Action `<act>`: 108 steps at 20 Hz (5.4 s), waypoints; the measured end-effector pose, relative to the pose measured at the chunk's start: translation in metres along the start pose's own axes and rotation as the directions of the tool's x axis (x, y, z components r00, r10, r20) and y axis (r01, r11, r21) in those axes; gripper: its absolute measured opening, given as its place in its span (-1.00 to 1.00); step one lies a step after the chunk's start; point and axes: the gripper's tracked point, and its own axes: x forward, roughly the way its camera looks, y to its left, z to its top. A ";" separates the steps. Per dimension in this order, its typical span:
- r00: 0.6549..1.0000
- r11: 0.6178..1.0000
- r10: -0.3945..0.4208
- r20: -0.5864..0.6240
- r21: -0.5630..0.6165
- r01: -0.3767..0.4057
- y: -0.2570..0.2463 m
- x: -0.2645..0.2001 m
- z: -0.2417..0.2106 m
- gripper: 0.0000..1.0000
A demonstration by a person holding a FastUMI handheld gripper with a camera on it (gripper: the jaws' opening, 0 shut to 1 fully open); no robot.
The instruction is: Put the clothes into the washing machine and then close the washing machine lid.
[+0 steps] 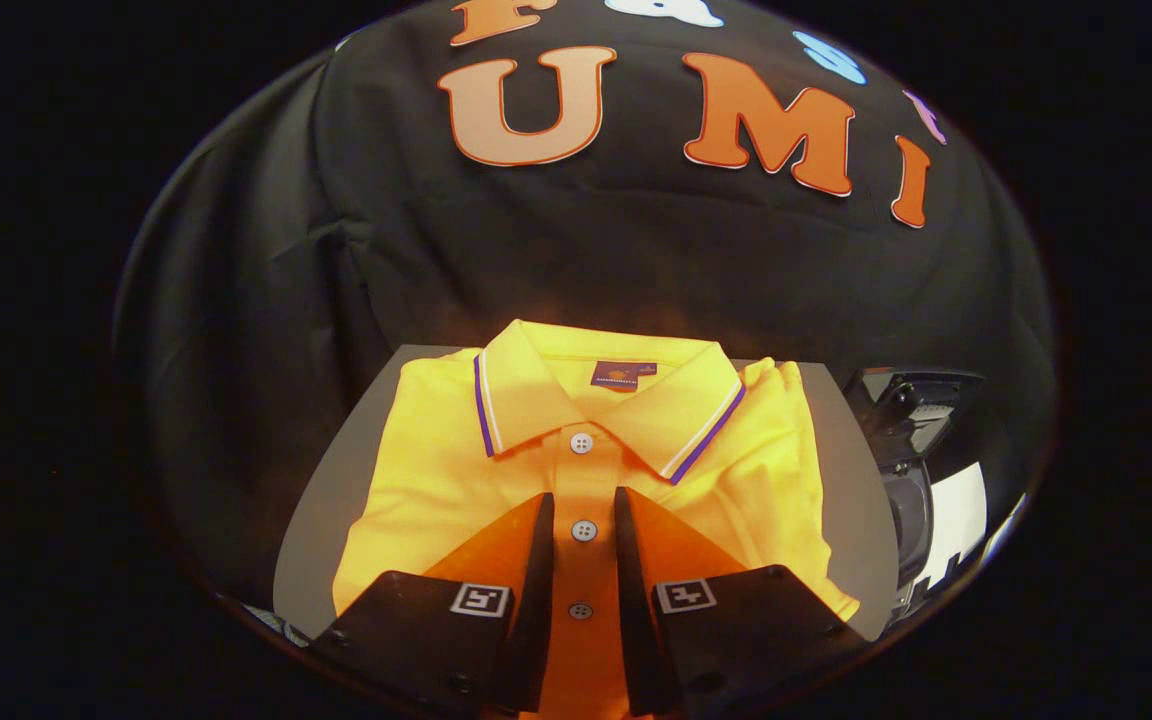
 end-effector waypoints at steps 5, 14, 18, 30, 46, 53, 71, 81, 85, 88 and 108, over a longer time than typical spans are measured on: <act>1.000 1.000 0.021 0.000 0.001 -0.021 -0.002 0.001 0.003 -0.74; 0.976 0.992 0.104 0.192 0.045 -0.115 -0.004 -0.041 0.040 -0.83; 0.961 0.991 0.118 0.252 0.038 -0.131 -0.017 -0.077 0.057 -0.83; 0.883 0.987 0.073 0.464 0.095 -0.131 -0.188 -0.213 0.092 -0.84; 0.918 0.979 0.119 0.377 0.107 -0.171 -0.403 -0.170 0.056 -0.84; 0.946 0.979 0.133 0.294 0.112 -0.173 -0.421 -0.109 0.019 -0.84; 0.993 0.976 0.082 -0.088 0.208 -0.062 -0.473 0.118 -0.156 -0.84; 0.967 0.990 0.042 -0.252 0.142 -0.006 -0.476 0.163 -0.220 -0.84; 0.961 0.993 0.008 -0.276 0.112 0.023 -0.479 0.168 -0.229 -0.83; 0.957 0.993 -0.015 -0.290 0.104 0.047 -0.479 0.172 -0.233 -0.60; 0.996 0.986 -0.033 -0.081 0.160 0.046 -0.494 0.086 -0.149 0.98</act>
